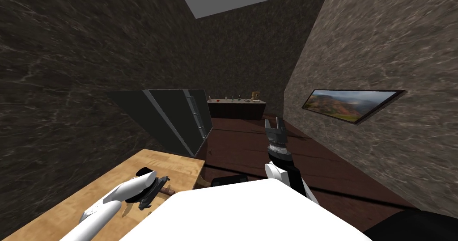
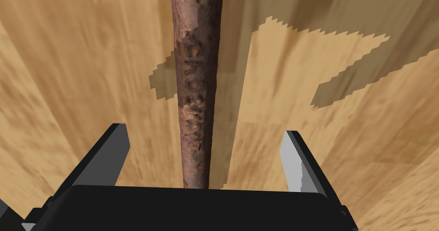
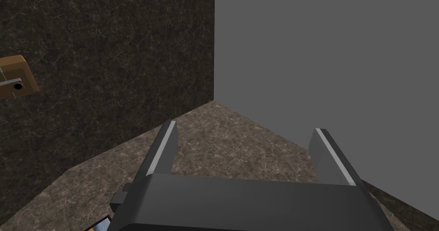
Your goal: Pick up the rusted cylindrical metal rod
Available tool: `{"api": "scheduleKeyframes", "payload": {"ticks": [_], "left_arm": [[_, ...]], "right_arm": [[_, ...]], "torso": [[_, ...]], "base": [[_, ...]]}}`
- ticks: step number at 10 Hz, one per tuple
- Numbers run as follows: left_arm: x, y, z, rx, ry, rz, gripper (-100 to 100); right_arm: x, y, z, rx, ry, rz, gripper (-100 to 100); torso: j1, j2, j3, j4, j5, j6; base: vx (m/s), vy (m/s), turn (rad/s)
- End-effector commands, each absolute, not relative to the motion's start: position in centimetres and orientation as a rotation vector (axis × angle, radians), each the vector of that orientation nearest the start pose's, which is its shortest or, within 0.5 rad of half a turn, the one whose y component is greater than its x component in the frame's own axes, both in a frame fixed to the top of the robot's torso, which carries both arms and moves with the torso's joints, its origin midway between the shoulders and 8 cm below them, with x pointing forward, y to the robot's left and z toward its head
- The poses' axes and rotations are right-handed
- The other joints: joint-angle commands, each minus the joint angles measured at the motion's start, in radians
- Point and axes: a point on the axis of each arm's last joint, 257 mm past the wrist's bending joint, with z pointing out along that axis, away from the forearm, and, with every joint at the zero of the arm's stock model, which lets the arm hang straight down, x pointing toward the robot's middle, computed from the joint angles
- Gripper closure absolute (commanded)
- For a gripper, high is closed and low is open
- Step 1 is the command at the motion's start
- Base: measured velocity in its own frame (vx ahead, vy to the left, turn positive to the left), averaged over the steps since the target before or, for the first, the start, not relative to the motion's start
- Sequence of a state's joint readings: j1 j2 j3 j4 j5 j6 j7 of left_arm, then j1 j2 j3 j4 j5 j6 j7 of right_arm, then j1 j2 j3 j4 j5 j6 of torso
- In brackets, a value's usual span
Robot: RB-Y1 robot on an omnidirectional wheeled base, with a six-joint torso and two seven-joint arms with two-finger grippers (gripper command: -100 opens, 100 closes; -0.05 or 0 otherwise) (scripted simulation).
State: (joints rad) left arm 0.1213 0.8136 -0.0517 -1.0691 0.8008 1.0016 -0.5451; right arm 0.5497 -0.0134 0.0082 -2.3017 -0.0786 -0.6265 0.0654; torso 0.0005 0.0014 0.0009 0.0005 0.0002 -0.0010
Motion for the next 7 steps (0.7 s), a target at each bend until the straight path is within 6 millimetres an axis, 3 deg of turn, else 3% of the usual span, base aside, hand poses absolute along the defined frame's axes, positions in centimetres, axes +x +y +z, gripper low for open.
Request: {"api": "scheduleKeyframes", "payload": {"ticks": [1, 3, 7], "left_arm": [[21.2, 56.0, -50.9, -1.891, 2.358, 0.136, -100], [22.3, 55.9, -50.5, -1.879, 2.352, 0.120, -100], [25.7, 53.8, -51.5, -1.830, 2.402, 0.129, -100]], "right_arm": [[31.2, -28.7, 4.2, 0.593, 0.515, 1.300, 0], [31.2, -28.7, 4.2, 0.593, 0.515, 1.300, 0], [31.2, -28.7, 4.2, 0.593, 0.515, 1.300, 0]], "torso": [[0.000, 0.000, 0.000, 0.000, 0.000, 0.000], [0.000, 0.000, 0.000, 0.000, 0.000, 0.000], [0.000, 0.000, 0.000, 0.000, 0.000, 0.000]], "base": [[-0.029, 0.015, 0.106], [-0.016, 0.011, 0.022], [-0.033, 0.025, 0.106]]}}
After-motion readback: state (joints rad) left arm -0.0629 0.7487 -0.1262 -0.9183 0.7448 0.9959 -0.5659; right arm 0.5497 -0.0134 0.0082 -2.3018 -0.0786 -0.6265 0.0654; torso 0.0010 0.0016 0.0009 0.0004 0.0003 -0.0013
